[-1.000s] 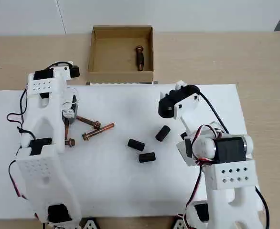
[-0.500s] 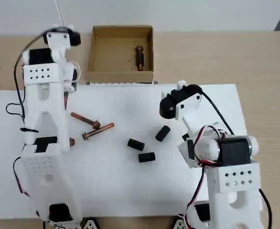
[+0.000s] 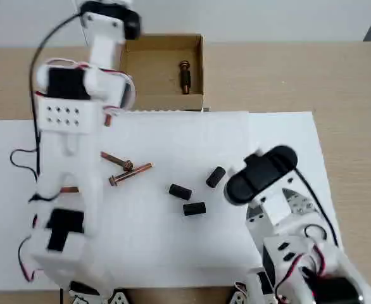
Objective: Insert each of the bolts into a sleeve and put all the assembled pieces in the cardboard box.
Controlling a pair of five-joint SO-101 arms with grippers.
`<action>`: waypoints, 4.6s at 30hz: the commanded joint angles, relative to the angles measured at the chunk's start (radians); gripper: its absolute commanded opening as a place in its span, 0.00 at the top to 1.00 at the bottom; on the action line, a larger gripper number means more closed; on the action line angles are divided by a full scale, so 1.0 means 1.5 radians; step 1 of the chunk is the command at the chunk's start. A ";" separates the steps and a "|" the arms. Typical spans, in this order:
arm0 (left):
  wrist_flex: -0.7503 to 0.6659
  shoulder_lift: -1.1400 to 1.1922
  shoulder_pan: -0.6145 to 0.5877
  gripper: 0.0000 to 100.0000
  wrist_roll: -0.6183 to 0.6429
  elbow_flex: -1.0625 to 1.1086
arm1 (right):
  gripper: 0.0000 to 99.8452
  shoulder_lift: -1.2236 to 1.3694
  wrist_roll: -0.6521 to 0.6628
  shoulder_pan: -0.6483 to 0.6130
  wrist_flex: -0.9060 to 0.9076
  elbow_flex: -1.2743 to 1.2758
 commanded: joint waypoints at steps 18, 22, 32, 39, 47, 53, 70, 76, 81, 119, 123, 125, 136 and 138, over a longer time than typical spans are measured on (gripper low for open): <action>-0.229 -0.639 0.113 1.00 0.090 0.664 | 1.00 -0.309 -0.210 -0.002 -0.185 0.286; -0.326 -0.776 0.115 1.00 0.116 0.819 | 1.00 -0.302 -0.261 -0.002 -0.190 0.299; -0.478 -1.086 0.113 1.00 0.224 1.077 | 1.00 -0.306 -0.363 -0.170 -0.237 0.354; -0.528 -1.235 0.114 1.00 0.285 1.173 | 1.00 -0.306 -0.366 -0.226 -0.356 0.429; -0.585 -1.306 0.115 1.00 0.293 1.261 | 1.00 -0.306 -0.298 -0.335 -0.409 0.498; -0.617 -1.305 0.124 1.00 0.459 1.262 | 1.00 -0.307 -0.236 -0.374 -0.504 0.554; -0.643 -1.305 0.239 1.00 0.512 1.296 | 1.00 -0.307 -0.180 -0.407 -0.616 0.602; -0.732 -1.305 0.241 1.00 0.508 1.351 | 1.00 -0.307 -0.180 -0.407 -0.616 0.591; -0.736 -1.305 0.240 1.00 0.470 1.364 | 1.00 -0.307 -0.179 -0.406 -0.613 0.585; -0.628 -1.305 0.262 1.00 0.468 1.320 | 1.00 -0.305 -0.178 -0.405 -0.615 0.584; -0.627 -1.305 0.299 1.00 0.468 1.320 | 1.00 -0.305 -0.178 -0.405 -0.615 0.584; -0.625 -1.305 0.300 1.00 0.468 1.321 | 1.00 -0.305 -0.178 -0.404 -0.615 0.584; -0.506 -1.303 0.306 1.00 0.468 1.321 | 1.00 -0.306 -0.109 -0.404 -0.663 0.569; -0.504 -1.303 0.306 1.00 0.468 1.322 | 1.00 -0.306 -0.097 -0.404 -0.676 0.570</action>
